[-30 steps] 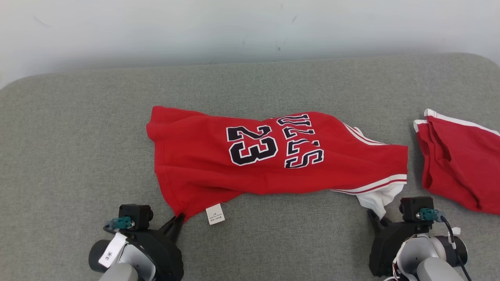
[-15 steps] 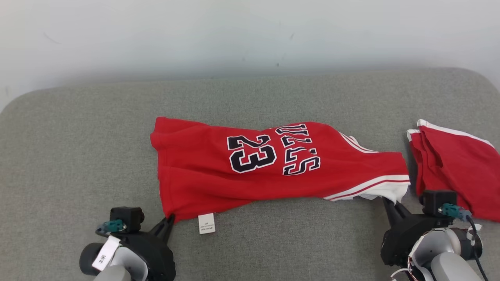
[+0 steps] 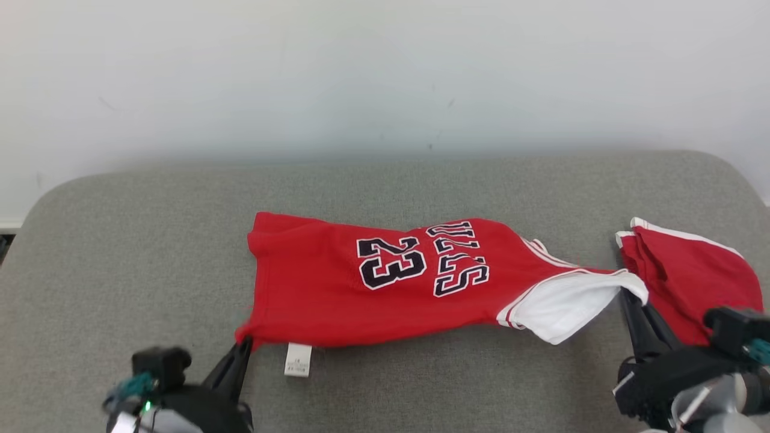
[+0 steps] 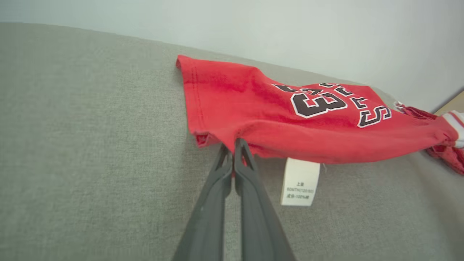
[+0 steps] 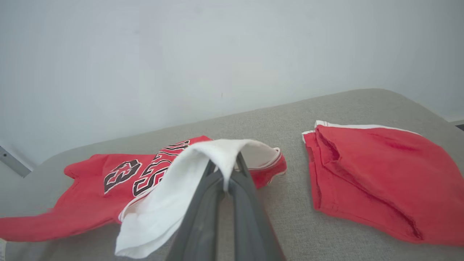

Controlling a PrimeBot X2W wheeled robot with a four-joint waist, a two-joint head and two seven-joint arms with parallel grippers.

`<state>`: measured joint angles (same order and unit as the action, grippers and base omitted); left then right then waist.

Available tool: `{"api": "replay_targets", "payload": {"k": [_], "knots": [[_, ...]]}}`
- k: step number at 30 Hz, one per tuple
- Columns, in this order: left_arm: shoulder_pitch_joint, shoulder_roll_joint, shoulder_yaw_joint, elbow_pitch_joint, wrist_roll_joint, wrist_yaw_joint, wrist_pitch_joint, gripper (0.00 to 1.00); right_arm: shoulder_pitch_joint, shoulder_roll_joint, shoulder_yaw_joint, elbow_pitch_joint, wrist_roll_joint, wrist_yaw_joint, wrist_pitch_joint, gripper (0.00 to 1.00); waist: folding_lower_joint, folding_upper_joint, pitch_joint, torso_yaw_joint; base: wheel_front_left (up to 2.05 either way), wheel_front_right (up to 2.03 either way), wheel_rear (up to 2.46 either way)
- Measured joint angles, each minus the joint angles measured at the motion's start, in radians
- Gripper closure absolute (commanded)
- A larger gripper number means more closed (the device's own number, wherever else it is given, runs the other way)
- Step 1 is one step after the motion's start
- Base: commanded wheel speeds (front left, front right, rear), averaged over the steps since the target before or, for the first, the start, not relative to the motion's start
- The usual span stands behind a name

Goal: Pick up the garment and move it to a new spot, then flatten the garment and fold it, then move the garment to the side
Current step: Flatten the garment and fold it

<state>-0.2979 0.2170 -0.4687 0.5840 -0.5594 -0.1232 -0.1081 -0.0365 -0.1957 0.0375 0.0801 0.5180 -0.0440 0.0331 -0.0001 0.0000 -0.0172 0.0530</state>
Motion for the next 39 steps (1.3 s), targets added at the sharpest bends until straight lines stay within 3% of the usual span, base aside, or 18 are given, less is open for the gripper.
{"api": "replay_targets", "payload": {"k": [9, 15, 20, 24, 27, 28, 29, 32, 35, 39], "knots": [[0.227, 0.061, 0.056, -0.237, -0.079, 0.010, -0.043, 1.00, 0.209, 0.012, -0.070, -0.272, 0.094, 0.002, -0.006, 1.00, 0.0000, 0.0000, -0.029, -0.009, 0.00, 0.00, 0.00], [0.363, 0.075, 0.078, -0.455, -0.095, 0.054, -0.052, 1.00, 0.283, 0.020, -0.137, -0.453, 0.166, -0.001, -0.004, 1.00, 0.0000, -0.0001, -0.011, -0.016, 0.00, 0.00, 0.00], [0.361, 0.090, 0.086, -0.539, -0.115, 0.070, 0.006, 1.00, 0.243, 0.022, -0.089, -0.425, 0.225, -0.001, 0.089, 1.00, 0.0000, -0.0001, 0.028, -0.023, 0.00, 0.00, 0.00], [0.193, 0.079, 0.066, -0.480, -0.141, 0.072, 0.114, 1.00, 0.029, 0.030, 0.020, -0.221, 0.283, -0.002, 0.228, 1.00, 0.0002, 0.0000, 0.074, -0.028, 0.00, 0.00, 0.00], [-0.016, 0.060, 0.075, -0.391, -0.136, 0.103, 0.191, 1.00, -0.245, 0.070, 0.036, -0.038, 0.331, -0.036, 0.313, 1.00, 0.0004, 0.0001, 0.112, -0.033, 0.00, 0.00, 0.00], [-0.016, 0.060, 0.075, -0.391, -0.136, 0.103, 0.191, 1.00, -0.245, 0.070, 0.036, -0.038, 0.331, -0.036, 0.313, 1.00, 0.0004, 0.0001, 0.112, -0.033, 0.00, 0.00, 0.00], [-0.097, 0.051, 0.089, -0.355, -0.137, 0.112, 0.216, 1.00, -0.353, 0.090, 0.018, 0.014, 0.342, -0.057, 0.320, 1.00, 0.0005, 0.0001, 0.126, -0.036, 0.00, 0.00, 0.00], [-0.383, 0.026, 0.129, -0.297, -0.104, 0.146, 0.249, 1.00, -0.598, 0.095, -0.076, 0.008, 0.309, -0.071, 0.278, 1.00, 0.0006, 0.0002, 0.167, -0.043, 0.00, 0.00, 0.00], [-0.609, -0.025, 0.183, -0.343, -0.061, 0.172, 0.213, 1.00, -0.775, 0.086, -0.169, -0.048, 0.345, -0.072, 0.203, 1.00, 0.0005, 0.0001, 0.205, -0.046, 0.00, 0.00, 0.00], [-0.796, -0.039, 0.213, -0.366, -0.028, 0.177, 0.129, 1.00, -1.028, 0.022, -0.150, -0.029, 0.318, -0.062, 0.182, 1.00, 0.0006, 0.0001, 0.252, -0.039, 0.00, 0.00, 0.00]]}}
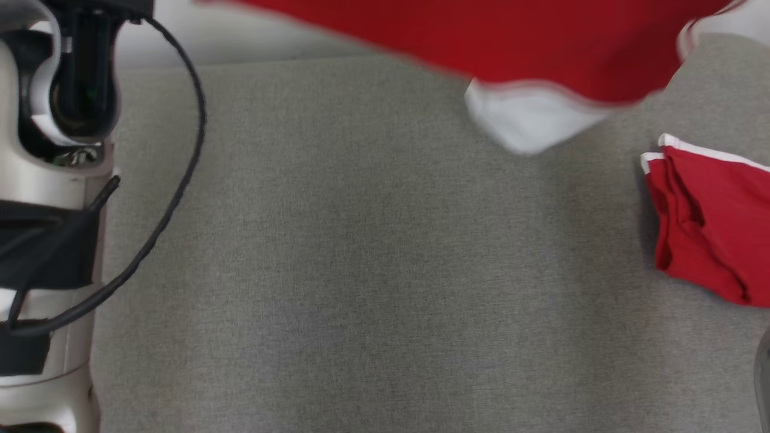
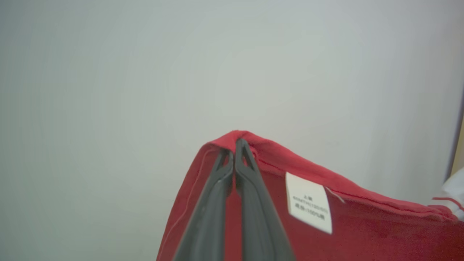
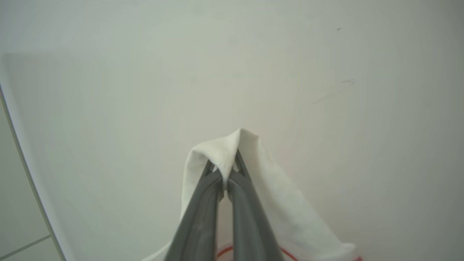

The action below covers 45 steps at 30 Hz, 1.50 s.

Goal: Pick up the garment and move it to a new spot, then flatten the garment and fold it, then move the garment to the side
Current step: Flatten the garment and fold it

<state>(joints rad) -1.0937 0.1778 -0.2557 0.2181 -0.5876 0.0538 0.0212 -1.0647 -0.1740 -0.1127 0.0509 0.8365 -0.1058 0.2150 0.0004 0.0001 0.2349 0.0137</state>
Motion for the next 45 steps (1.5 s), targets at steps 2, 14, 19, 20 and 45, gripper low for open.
{"api": "replay_targets", "payload": {"k": [2, 14, 19, 20, 45], "knots": [[0.011, 0.012, 0.013, -0.003, 0.010, 0.000, -0.037, 1.00, -0.002, -0.015, 0.013, -0.007, -0.001, 0.026, -0.001, 1.00, -0.0003, -0.0001, 0.019, 0.006, 0.00, 0.00, 0.00], [0.500, 0.096, -0.068, 0.305, 0.016, -0.030, -0.050, 1.00, 0.546, 0.025, 0.100, 0.143, 0.022, 0.106, 0.058, 1.00, -0.0003, 0.0001, 0.092, 0.013, 0.00, 0.00, 0.00], [0.495, 0.059, -0.087, 0.387, 0.015, -0.056, -0.074, 1.00, 0.641, 0.015, 0.107, 0.183, 0.027, 0.142, 0.068, 1.00, -0.0005, 0.0000, 0.070, 0.001, 0.00, 0.00, 0.00], [0.496, 0.055, -0.087, 0.403, 0.014, -0.060, -0.077, 1.00, 0.660, 0.016, 0.107, 0.191, 0.027, 0.142, 0.067, 1.00, -0.0005, 0.0000, 0.061, 0.001, 0.00, 0.00, 0.00], [0.916, 0.057, -0.138, 0.495, -0.012, -0.125, -0.149, 1.00, 1.326, 0.027, 0.100, 0.006, 0.069, 0.105, 0.159, 1.00, -0.0008, -0.0003, -0.272, 0.031, 0.00, 0.00, 0.00]]}}
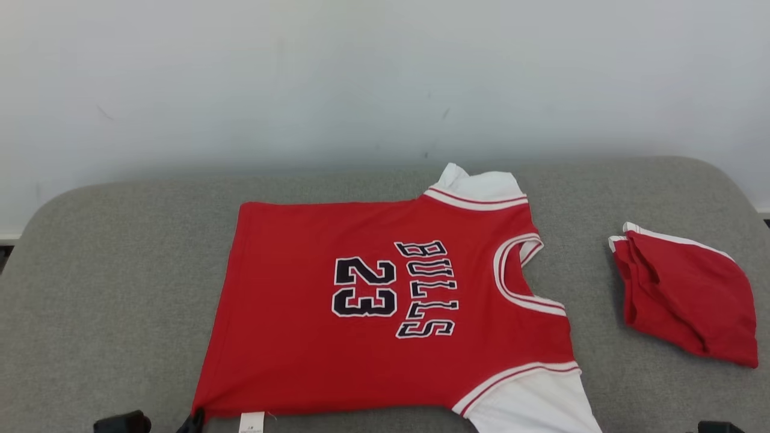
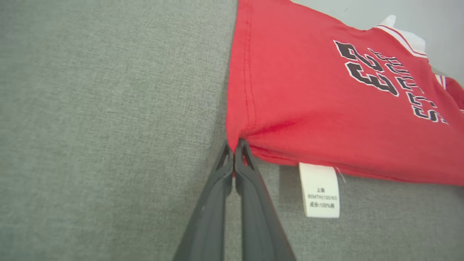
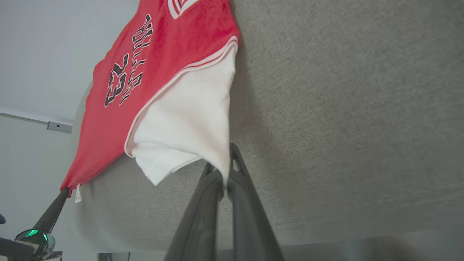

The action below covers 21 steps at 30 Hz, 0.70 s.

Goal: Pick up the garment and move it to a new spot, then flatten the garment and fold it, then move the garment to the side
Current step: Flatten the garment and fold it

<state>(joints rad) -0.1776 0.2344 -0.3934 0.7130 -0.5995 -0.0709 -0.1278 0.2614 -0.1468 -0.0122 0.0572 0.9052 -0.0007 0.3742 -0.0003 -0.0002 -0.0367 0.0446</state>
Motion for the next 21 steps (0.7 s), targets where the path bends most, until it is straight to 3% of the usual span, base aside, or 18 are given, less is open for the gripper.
{"api": "replay_targets", "payload": {"k": [12, 21], "knots": [[0.075, 0.021, 0.009, -0.050, -0.009, 0.001, -0.005, 1.00, 0.107, -0.021, 0.021, -0.104, 0.001, -0.045, 0.094, 1.00, 0.0003, 0.0000, -0.032, 0.009, 0.00, 0.00, 0.00], [0.105, 0.020, 0.020, -0.110, -0.042, 0.010, 0.001, 1.00, 0.084, -0.002, -0.019, -0.186, 0.021, -0.071, 0.069, 1.00, 0.0003, 0.0001, -0.018, 0.004, 0.00, 0.00, 0.00]]}}
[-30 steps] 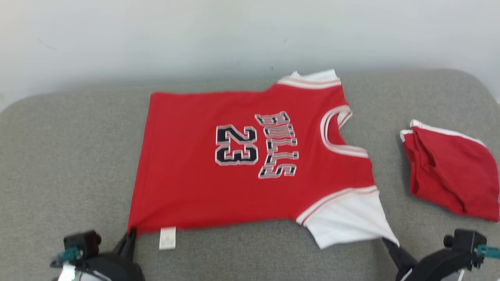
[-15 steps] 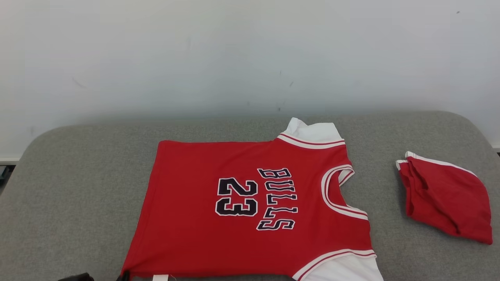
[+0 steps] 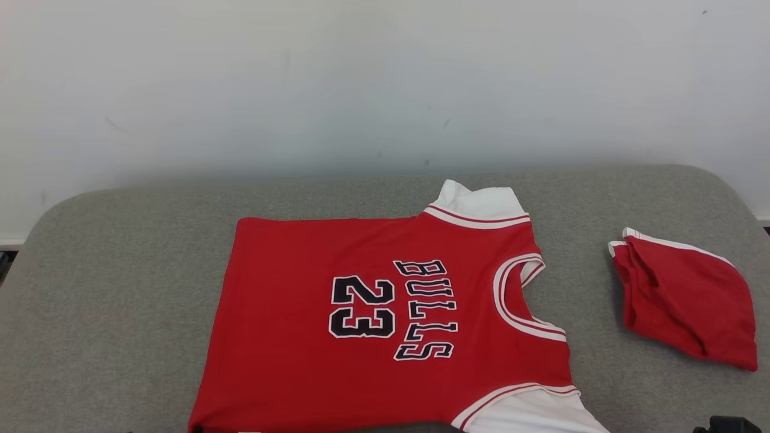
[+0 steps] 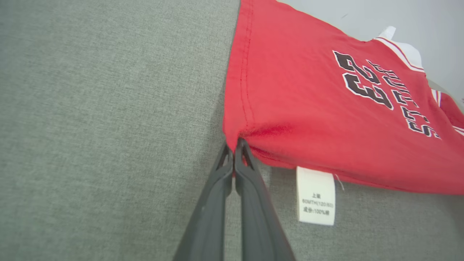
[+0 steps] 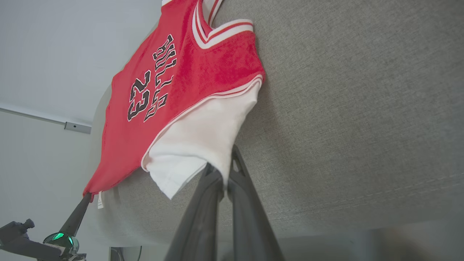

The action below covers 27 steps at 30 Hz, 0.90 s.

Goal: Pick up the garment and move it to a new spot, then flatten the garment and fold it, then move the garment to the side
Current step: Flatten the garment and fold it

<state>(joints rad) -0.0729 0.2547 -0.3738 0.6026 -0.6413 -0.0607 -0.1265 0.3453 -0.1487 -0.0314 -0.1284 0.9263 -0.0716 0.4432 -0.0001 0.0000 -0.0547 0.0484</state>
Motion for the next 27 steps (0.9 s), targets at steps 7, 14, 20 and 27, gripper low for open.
{"api": "replay_targets", "payload": {"k": [7, 14, 20, 27], "knots": [[-0.001, 0.000, -0.017, -0.046, 0.001, 0.007, 0.029, 1.00, -0.026, -0.012, 0.065, -0.022, -0.009, 0.000, 0.054, 1.00, 0.0001, 0.0000, 0.044, -0.007, 0.00, 0.00, 0.00], [-0.082, 0.004, -0.030, -0.081, 0.007, 0.006, 0.087, 1.00, -0.231, -0.047, 0.126, 0.013, -0.032, 0.001, 0.145, 1.00, 0.0002, 0.0001, 0.123, -0.016, 0.00, 0.00, 0.00], [-0.357, -0.012, -0.019, -0.086, 0.008, 0.009, 0.174, 1.00, -0.704, -0.063, 0.111, 0.190, -0.116, -0.036, 0.179, 1.00, 0.0004, 0.0003, 0.204, -0.026, 0.00, 0.00, 0.00], [-0.952, -0.081, 0.077, -0.183, 0.062, 0.071, 0.110, 1.00, -1.201, -0.089, -0.109, 0.094, -0.192, -0.044, -0.091, 1.00, 0.0006, 0.0004, 0.299, -0.031, 0.00, 0.00, 0.00]]}}
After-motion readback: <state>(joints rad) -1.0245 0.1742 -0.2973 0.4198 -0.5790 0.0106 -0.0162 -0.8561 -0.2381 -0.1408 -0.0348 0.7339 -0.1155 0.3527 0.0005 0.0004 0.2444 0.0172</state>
